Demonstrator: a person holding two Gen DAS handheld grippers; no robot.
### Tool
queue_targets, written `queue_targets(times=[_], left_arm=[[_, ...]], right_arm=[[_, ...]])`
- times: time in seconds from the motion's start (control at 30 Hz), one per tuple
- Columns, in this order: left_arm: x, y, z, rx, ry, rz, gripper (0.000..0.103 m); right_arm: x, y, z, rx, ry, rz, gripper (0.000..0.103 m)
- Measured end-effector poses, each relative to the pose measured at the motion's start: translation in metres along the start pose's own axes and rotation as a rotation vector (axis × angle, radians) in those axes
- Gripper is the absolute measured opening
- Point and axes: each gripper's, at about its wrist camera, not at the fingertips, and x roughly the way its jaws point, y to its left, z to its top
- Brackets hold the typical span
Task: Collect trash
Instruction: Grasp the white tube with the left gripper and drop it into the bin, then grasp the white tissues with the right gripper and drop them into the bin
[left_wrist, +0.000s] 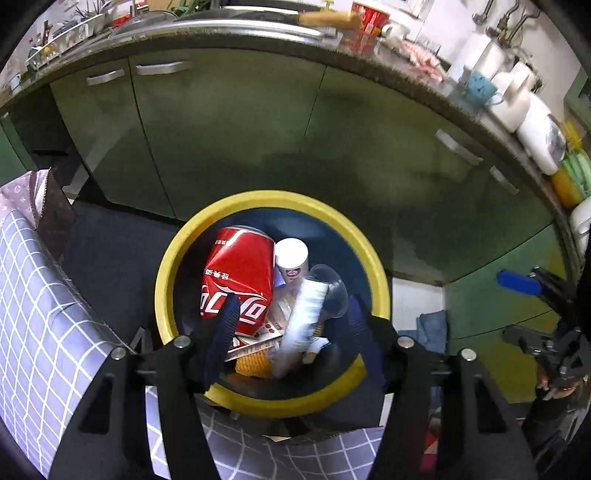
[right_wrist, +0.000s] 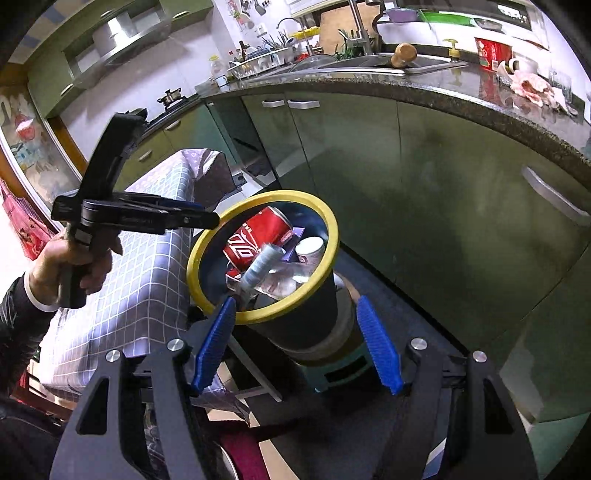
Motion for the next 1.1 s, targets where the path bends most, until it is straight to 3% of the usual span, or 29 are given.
queue_targets(times=[0.27, 0.47, 0.7, 0.8, 0.97, 1.1], left_arm=[[-0.108, 0.015, -0.060, -0.019, -0.134, 0.030, 0.068], [-0.192, 0.043, -0.125, -0.059, -0.180, 0.146, 0.078], [-0.273, 0.095, -0.200, -0.219, -0.246, 0.281, 0.082], [-0.308, 0.114, -0.236, -0.303, -0.329, 0.309, 0.082], [-0.360, 0.130, -0.301, -0.419, -0.472, 0.376, 0.088], [-0.377, 0.138, -0.339, -0.491, -0.512, 0.400, 0.088]], right_arm=[[0.017, 0.025, 0.007, -0.037, 0.024, 0.029, 0.068], [0.029, 0.071, 0.012, -0.113, 0.028, 0.079, 0.072], [0.053, 0.141, 0.026, -0.223, 0.067, 0.178, 0.072], [0.069, 0.193, 0.043, -0.299, 0.098, 0.278, 0.072], [0.109, 0.320, 0.067, -0.473, 0.178, 0.477, 0.072], [0.152, 0.410, 0.069, -0.561, 0.285, 0.601, 0.072]])
